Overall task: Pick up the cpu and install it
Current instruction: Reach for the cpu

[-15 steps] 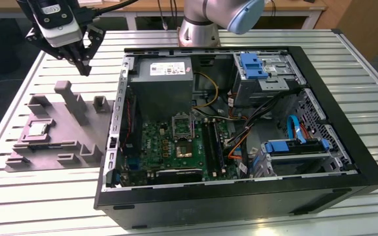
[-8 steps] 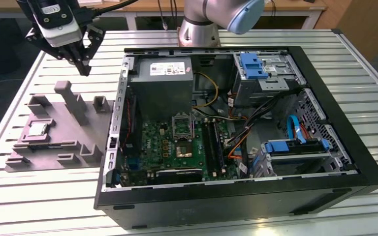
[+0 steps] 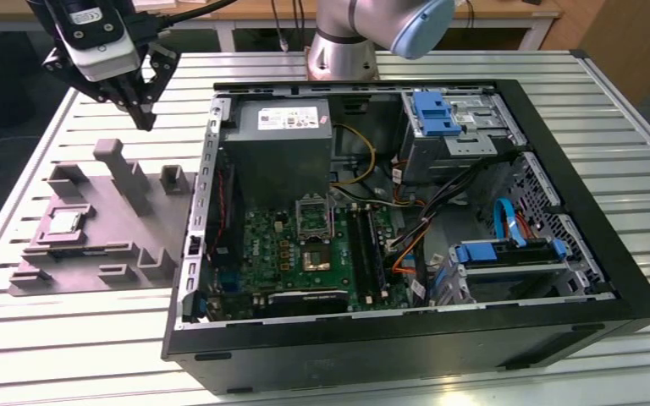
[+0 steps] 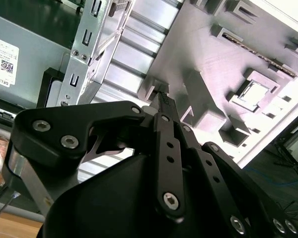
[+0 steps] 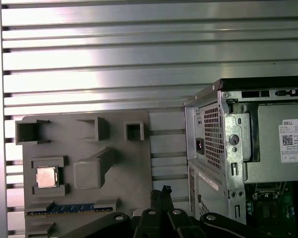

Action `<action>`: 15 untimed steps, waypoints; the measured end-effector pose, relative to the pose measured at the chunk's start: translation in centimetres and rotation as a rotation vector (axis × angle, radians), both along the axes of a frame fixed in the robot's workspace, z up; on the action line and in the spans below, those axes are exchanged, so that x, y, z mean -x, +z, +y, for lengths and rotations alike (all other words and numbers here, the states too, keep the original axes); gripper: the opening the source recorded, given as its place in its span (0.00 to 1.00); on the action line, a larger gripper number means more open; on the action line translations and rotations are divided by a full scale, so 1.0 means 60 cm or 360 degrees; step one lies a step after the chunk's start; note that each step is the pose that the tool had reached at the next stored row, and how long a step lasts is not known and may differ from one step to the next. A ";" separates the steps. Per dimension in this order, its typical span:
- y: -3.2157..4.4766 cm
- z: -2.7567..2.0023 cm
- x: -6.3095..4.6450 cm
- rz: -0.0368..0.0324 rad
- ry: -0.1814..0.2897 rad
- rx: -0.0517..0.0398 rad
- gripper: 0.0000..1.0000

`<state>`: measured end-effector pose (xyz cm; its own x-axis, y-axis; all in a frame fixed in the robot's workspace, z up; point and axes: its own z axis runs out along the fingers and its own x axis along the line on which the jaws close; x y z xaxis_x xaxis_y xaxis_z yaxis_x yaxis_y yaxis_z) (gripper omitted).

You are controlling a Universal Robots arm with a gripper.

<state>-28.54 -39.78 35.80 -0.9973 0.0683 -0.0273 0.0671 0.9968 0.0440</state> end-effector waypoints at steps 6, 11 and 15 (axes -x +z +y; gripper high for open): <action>0.000 0.0000 0.002 0.0000 0.0000 0.0000 0.11; 0.000 0.0000 0.004 0.0000 0.0000 0.0000 0.11; 0.000 0.0000 0.005 0.0000 0.0000 0.0000 0.11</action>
